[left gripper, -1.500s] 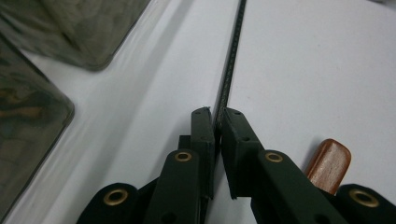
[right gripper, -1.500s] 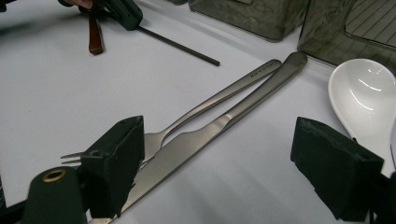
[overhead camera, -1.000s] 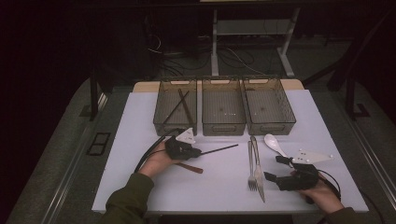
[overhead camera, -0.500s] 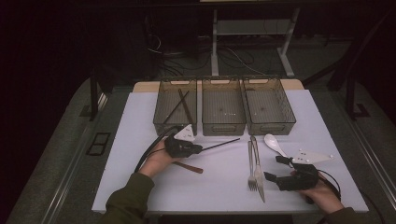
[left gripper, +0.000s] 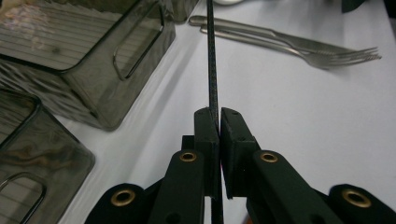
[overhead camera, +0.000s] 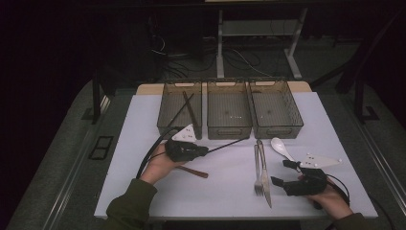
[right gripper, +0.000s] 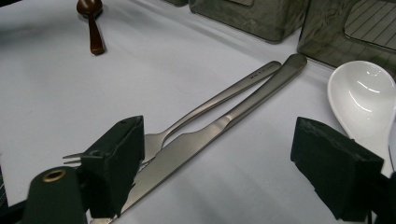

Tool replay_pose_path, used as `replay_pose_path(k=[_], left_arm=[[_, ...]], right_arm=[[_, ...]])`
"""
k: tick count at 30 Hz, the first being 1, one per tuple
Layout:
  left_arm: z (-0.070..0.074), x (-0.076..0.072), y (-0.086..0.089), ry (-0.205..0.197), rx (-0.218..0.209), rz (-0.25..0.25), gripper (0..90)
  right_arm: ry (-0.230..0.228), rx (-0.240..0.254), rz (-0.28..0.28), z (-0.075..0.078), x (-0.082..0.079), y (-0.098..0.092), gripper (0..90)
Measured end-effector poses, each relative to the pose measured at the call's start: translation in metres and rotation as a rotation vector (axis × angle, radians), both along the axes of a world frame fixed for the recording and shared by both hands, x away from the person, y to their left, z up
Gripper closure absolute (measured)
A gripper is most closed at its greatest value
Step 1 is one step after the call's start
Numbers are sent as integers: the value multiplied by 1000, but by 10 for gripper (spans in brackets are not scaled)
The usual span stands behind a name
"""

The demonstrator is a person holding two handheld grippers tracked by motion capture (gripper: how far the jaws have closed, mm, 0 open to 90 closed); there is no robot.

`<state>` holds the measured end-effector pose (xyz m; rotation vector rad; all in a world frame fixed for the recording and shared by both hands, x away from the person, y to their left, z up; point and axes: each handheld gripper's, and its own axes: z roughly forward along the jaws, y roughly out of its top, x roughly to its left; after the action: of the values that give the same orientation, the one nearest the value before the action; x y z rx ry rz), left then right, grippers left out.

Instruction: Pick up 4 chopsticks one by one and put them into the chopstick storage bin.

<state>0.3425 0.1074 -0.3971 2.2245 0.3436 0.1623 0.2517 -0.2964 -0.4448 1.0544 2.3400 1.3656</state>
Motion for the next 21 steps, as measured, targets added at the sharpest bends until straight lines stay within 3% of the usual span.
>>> replay_pose_path(k=[9, 21], left_arm=[[13, -1, 11, -1, -20, 74, 850], [20, 3, 22, 11, -51, 158, 850]], right_arm=[[0, -1, 1, 0, 0, 0, 171], [-1, -1, 2, 0, 0, 0, 172]])
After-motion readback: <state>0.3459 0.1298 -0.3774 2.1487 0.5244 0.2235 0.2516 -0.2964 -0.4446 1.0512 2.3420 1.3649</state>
